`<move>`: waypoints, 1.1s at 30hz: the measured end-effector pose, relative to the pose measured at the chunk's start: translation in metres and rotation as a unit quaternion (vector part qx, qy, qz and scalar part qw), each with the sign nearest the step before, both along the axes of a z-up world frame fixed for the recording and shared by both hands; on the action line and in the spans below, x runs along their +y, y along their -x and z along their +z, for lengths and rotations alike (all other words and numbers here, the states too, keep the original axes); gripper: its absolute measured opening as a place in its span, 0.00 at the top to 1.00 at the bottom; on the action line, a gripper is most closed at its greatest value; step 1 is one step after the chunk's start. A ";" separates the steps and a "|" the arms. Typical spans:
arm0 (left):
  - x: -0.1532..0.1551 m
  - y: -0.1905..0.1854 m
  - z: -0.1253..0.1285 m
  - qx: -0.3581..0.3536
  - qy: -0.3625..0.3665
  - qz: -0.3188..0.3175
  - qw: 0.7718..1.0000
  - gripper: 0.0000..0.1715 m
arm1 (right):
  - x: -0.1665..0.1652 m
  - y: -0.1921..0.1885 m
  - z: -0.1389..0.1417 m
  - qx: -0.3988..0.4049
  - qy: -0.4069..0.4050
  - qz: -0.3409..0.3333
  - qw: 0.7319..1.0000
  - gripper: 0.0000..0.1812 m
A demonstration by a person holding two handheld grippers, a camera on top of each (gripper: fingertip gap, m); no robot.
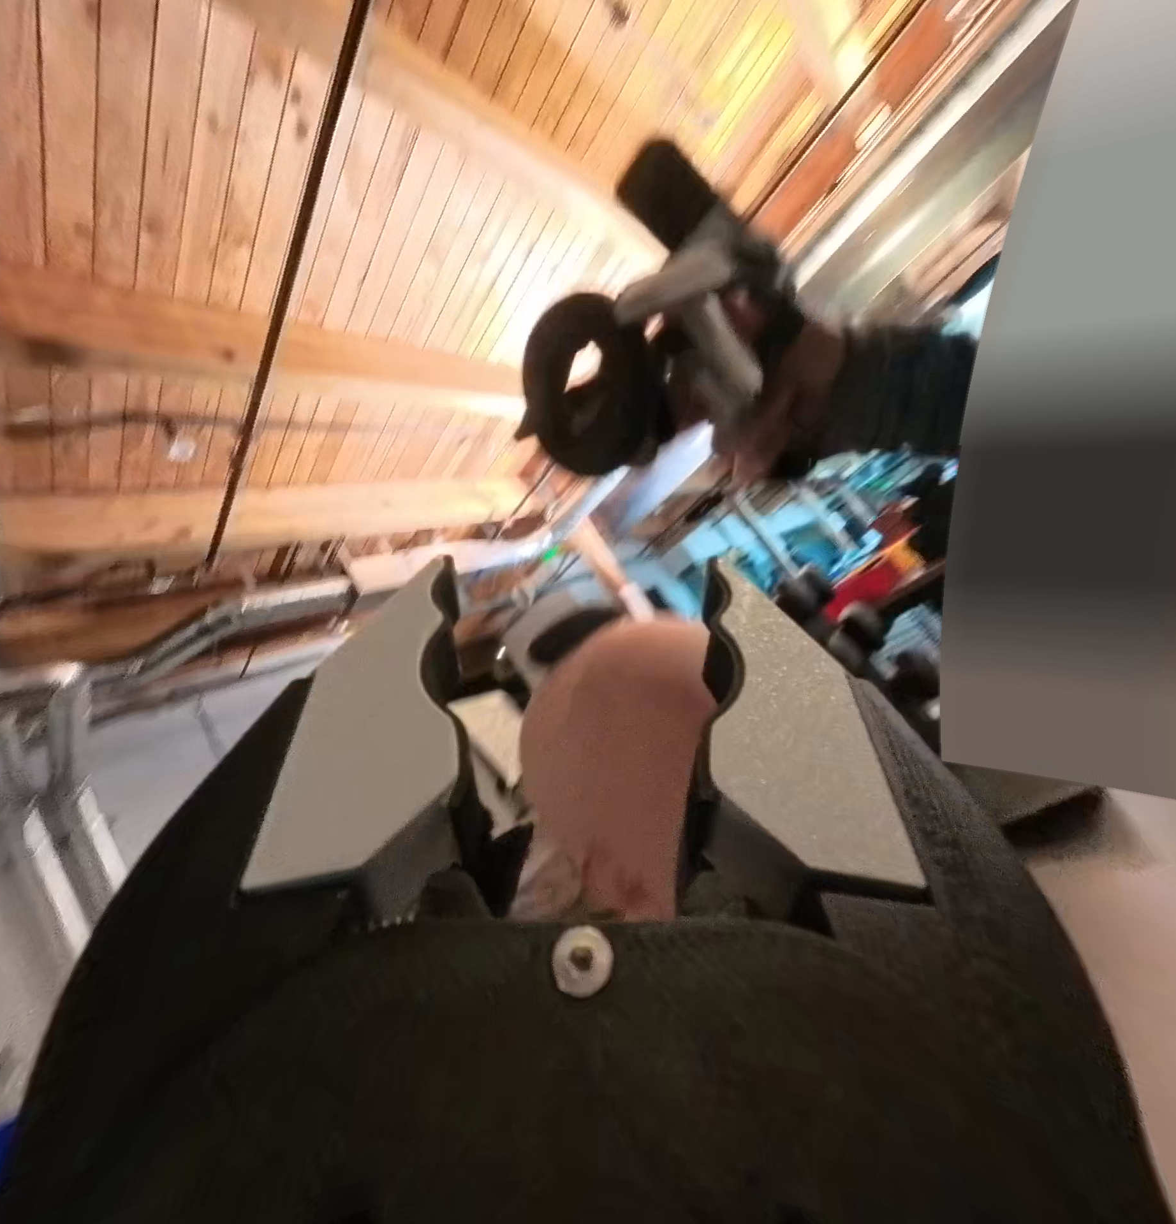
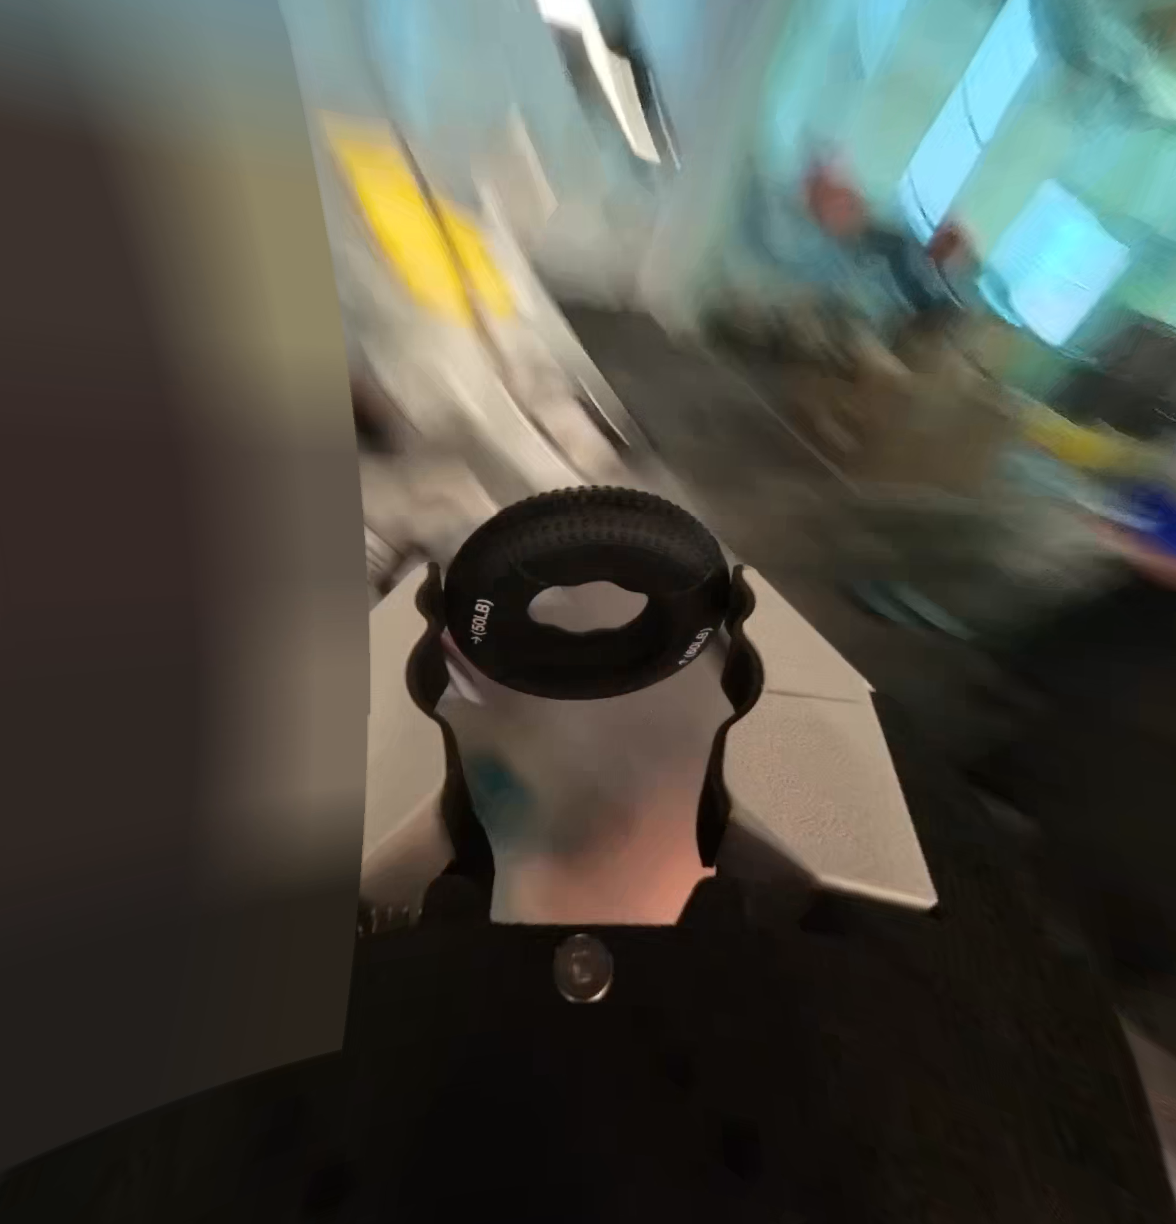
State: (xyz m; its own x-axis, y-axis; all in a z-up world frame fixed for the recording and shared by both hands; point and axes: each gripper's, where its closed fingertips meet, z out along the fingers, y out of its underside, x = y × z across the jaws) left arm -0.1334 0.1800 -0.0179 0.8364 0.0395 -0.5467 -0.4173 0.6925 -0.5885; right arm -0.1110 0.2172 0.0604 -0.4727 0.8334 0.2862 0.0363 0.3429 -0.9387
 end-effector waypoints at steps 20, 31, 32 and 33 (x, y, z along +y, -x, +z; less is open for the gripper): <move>0.067 0.216 -0.187 -0.183 0.212 0.211 0.936 0.61 | 0.167 0.032 -0.056 -0.623 -0.263 -0.157 0.720 0.53; 0.074 0.212 -0.193 -0.168 0.228 0.218 0.934 0.61 | 0.168 0.037 -0.069 -0.662 -0.262 -0.150 0.686 0.53; 0.074 0.212 -0.193 -0.168 0.229 0.217 0.934 0.61 | 0.169 0.037 -0.070 -0.666 -0.262 -0.151 0.682 0.53; 0.074 0.212 -0.194 -0.169 0.230 0.217 0.933 0.61 | 0.169 0.037 -0.069 -0.668 -0.263 -0.152 0.679 0.53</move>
